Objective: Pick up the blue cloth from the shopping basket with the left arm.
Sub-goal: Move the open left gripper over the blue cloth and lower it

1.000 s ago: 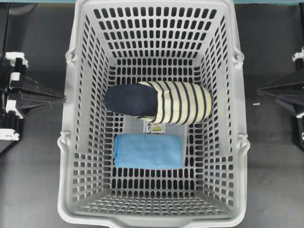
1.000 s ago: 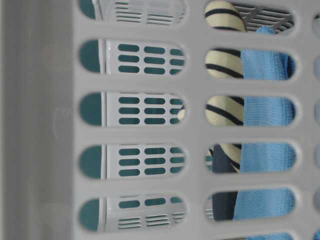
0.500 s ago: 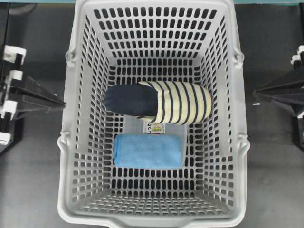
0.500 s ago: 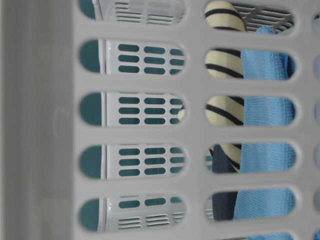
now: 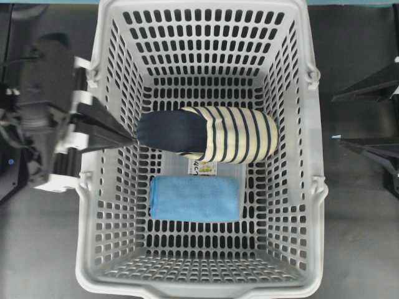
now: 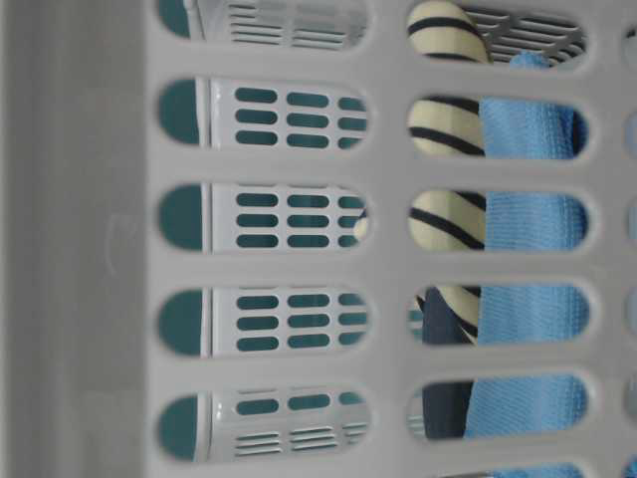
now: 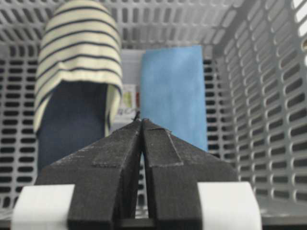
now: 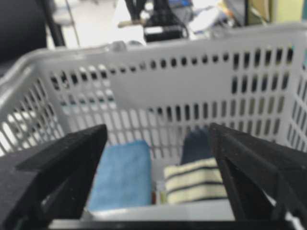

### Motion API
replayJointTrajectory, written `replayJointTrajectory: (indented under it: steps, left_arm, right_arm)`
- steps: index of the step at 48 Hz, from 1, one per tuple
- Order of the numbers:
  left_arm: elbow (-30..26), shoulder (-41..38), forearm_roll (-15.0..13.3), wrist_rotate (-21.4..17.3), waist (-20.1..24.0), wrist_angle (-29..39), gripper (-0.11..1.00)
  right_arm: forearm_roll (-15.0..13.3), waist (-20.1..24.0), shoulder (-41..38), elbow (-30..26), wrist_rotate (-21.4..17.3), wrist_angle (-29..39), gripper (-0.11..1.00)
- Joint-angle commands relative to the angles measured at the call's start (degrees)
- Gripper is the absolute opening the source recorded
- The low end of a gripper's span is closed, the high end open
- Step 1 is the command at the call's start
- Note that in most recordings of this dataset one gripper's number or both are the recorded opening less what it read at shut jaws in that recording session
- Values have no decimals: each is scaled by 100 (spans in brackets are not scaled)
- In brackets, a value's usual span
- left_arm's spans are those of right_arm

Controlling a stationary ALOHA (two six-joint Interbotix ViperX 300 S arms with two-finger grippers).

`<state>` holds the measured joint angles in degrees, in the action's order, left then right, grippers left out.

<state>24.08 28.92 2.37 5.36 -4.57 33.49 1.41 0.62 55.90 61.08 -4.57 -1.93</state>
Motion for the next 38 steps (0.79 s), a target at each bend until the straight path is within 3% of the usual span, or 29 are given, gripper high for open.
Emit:
replayJointTrajectory:
  steps: [1, 8, 12, 19, 23, 38]
  left_arm:
    - [-431, -343, 18, 35, -79, 149, 0]
    - [-870, -1011, 26, 105, -141, 773, 6]
    - [-1125, -1380, 18, 105, -185, 1055, 26]
    - [-1600, -2101, 18, 114, -264, 1318, 72]
    - [-1828, -2452, 26, 123, -299, 1362, 88]
    - [-2083, -3322, 18, 141, -448, 1310, 85]
  right_arm:
    - [0, 0, -35, -176, 0, -141, 78]
    - [0, -9, -44, -176, -9, -123, 77]
    - [0, -35, -26, -176, -9, -123, 77]
    - [0, -35, -26, -176, 0, -97, 77]
    - [0, -53, -18, -167, 26, -70, 77]
    - [-9, -79, 26, -158, 26, -70, 77]
